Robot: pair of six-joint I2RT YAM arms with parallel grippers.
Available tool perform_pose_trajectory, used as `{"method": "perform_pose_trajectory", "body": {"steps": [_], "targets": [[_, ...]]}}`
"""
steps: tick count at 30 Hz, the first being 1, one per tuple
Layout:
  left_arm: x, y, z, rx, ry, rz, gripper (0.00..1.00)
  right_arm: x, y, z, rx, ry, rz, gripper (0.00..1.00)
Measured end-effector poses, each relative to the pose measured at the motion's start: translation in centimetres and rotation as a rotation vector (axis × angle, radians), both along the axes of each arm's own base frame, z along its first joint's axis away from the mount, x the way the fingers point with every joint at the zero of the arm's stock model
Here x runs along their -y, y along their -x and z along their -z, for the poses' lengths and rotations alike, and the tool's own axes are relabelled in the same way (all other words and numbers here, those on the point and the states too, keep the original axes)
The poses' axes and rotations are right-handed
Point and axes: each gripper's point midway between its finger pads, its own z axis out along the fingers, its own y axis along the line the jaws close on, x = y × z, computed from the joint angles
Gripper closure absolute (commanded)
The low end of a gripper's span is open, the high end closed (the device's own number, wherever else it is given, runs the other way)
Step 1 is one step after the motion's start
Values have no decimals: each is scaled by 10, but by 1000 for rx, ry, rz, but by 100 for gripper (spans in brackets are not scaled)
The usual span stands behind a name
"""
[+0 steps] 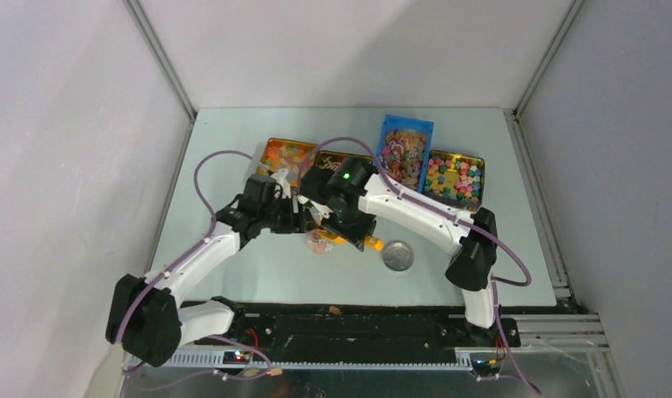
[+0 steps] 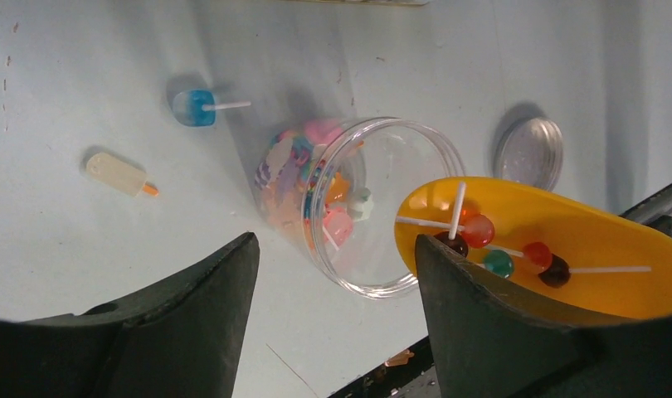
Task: Pack the candies
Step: Place the fake candies in the packing bottle.
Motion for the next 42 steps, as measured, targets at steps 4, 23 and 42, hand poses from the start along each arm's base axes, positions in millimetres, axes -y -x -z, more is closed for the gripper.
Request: {"method": "perform_pose_trajectory", "body": {"steps": [4, 23, 42], "targets": [[-1, -1, 7, -11, -29, 0, 25, 0, 0, 0, -1, 2, 1, 100], [-11, -10, -1, 23, -128, -1, 25, -3, 4, 1, -25, -10, 9, 100], [-13, -7, -26, 78, -141, 33, 25, -2, 1, 8, -32, 13, 34, 100]]}}
